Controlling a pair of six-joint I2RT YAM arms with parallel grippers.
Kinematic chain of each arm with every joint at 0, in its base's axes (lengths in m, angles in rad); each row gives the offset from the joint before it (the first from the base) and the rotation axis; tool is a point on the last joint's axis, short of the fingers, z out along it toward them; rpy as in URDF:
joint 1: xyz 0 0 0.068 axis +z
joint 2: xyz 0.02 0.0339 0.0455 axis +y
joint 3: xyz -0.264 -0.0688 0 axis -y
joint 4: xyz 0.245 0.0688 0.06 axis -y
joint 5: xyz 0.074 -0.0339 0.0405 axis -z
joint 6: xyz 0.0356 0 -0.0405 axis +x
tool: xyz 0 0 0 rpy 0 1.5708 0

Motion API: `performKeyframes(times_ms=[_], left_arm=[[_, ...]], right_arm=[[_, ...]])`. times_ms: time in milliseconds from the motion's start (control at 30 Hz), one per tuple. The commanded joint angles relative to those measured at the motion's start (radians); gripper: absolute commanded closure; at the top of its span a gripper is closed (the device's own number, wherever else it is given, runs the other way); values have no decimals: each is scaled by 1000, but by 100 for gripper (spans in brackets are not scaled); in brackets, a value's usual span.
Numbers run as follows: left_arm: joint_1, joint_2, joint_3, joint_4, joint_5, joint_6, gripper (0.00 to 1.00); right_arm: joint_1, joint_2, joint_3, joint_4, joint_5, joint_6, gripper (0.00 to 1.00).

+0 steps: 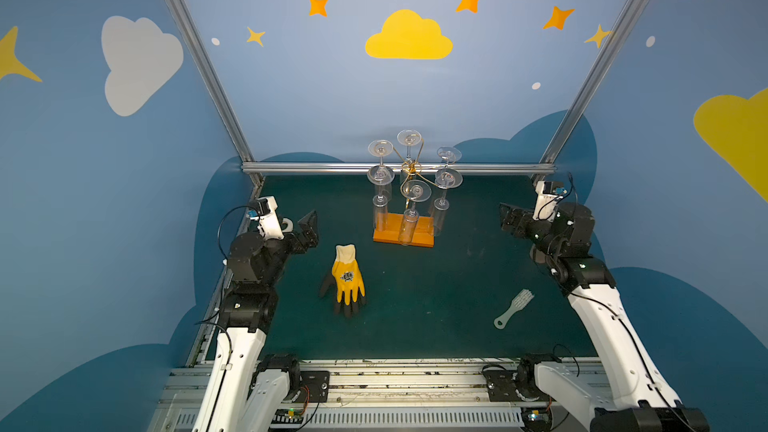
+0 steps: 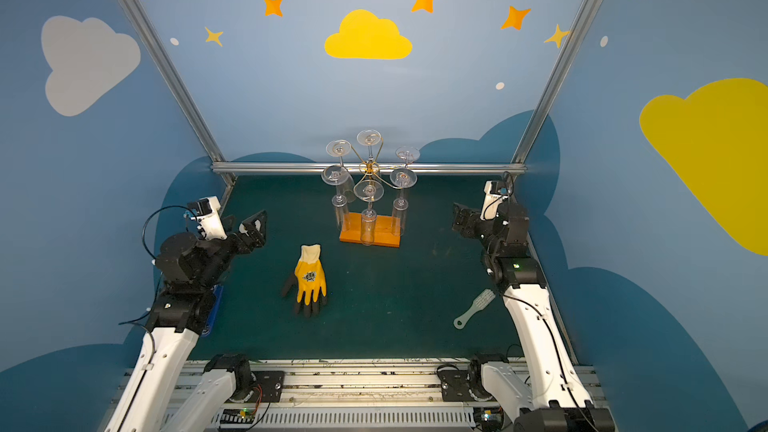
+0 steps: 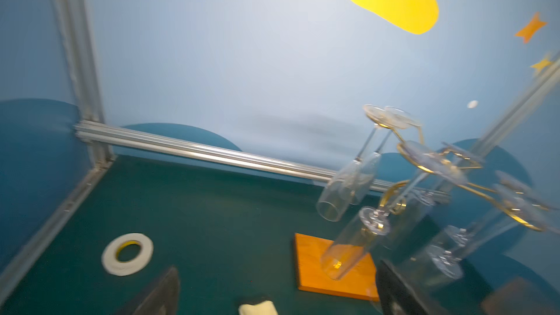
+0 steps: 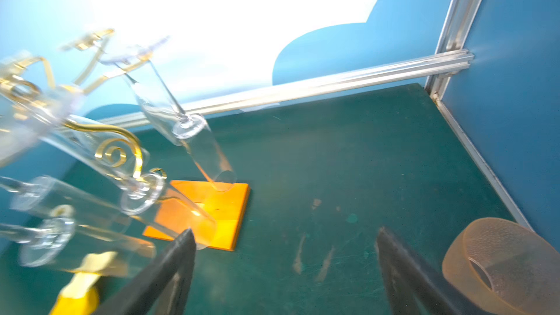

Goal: Take the wine glass off the wine glass rack
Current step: Pick up the wine glass from the wine glass rack.

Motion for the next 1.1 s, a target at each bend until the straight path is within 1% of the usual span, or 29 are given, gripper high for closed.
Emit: performKeyframes(times_ms=[0, 67, 167, 233, 300, 367, 500, 600, 667, 733, 833, 933, 1000, 1067], left_arm=[[-4, 47, 70, -147, 255, -123, 1], [-4, 94, 132, -175, 355, -165, 1], [-8, 172, 223, -205, 466, -280, 2], [-13, 205, 243, -142, 538, -384, 3], [-34, 220, 221, 8, 583, -518, 4], [-70, 231, 197, 113, 563, -631, 5], [-154, 305, 226, 136, 545, -768, 8], [-213, 358, 270, 132, 531, -816, 9], [-235, 384, 303, 94, 501, -834, 11], [-245, 403, 308, 91, 469, -876, 14], [-245, 435, 291, 147, 449, -949, 21], [-246, 476, 293, 202, 442, -997, 23], [-250, 505, 311, 231, 447, -1001, 24], [-252, 532, 345, 226, 454, -979, 24]], right_arm=[[-4, -17, 74, -136, -168, 95, 8], [-6, -18, 100, -137, -255, 147, 8], [-6, 15, 172, -210, -304, 224, 9], [-4, 37, 207, -257, -315, 268, 10], [-3, 44, 209, -251, -367, 293, 10], [1, 43, 195, -223, -408, 326, 11], [14, 40, 180, -204, -427, 362, 11], [24, 43, 179, -207, -420, 362, 11], [34, 44, 177, -206, -407, 369, 11], [44, 43, 172, -201, -399, 375, 11], [60, 37, 160, -191, -384, 380, 11], [65, 31, 150, -188, -366, 388, 11], [67, 27, 146, -186, -359, 391, 11], [70, 24, 139, -181, -360, 389, 11]])
